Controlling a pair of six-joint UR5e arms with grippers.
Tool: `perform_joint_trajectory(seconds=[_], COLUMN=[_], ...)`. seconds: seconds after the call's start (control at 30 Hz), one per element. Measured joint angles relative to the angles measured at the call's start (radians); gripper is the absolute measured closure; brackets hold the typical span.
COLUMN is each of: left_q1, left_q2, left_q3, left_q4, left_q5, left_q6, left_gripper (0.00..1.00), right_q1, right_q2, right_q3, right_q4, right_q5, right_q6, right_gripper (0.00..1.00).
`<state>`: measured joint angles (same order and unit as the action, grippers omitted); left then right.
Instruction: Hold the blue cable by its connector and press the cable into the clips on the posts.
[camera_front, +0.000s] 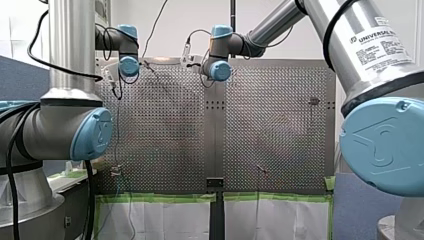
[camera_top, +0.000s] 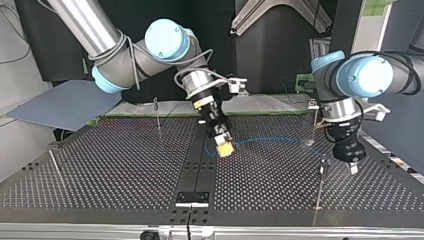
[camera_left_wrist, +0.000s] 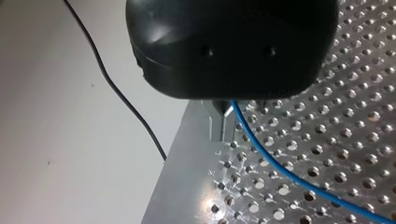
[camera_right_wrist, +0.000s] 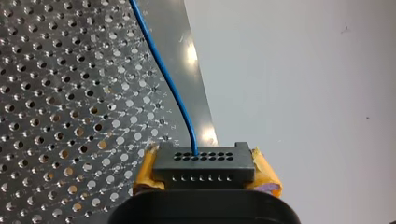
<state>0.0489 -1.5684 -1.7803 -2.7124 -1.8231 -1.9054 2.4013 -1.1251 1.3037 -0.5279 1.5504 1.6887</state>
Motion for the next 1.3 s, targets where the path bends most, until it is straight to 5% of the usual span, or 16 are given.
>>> perform_joint_trajectory(seconds=[0.67, 1.3], left_q1=[0.016, 0.041], left_q2=[-0.047, -0.115], left_q3=[0.061, 0.104], left_q4=[0.014, 0.012], left_q5=[0.053, 0.114], left_q6=[-0.024, -0.043], left_gripper=[1.0, 1.0], right_q1=[-0.035, -0.107], right_q2=[0.009, 0.063], right_q3=[0.0, -0.048], right_q4=[0.001, 0.009], right_q5=[0.008, -0.008], right_q6=[0.003, 0.005], right_gripper=[1.0, 1.0])
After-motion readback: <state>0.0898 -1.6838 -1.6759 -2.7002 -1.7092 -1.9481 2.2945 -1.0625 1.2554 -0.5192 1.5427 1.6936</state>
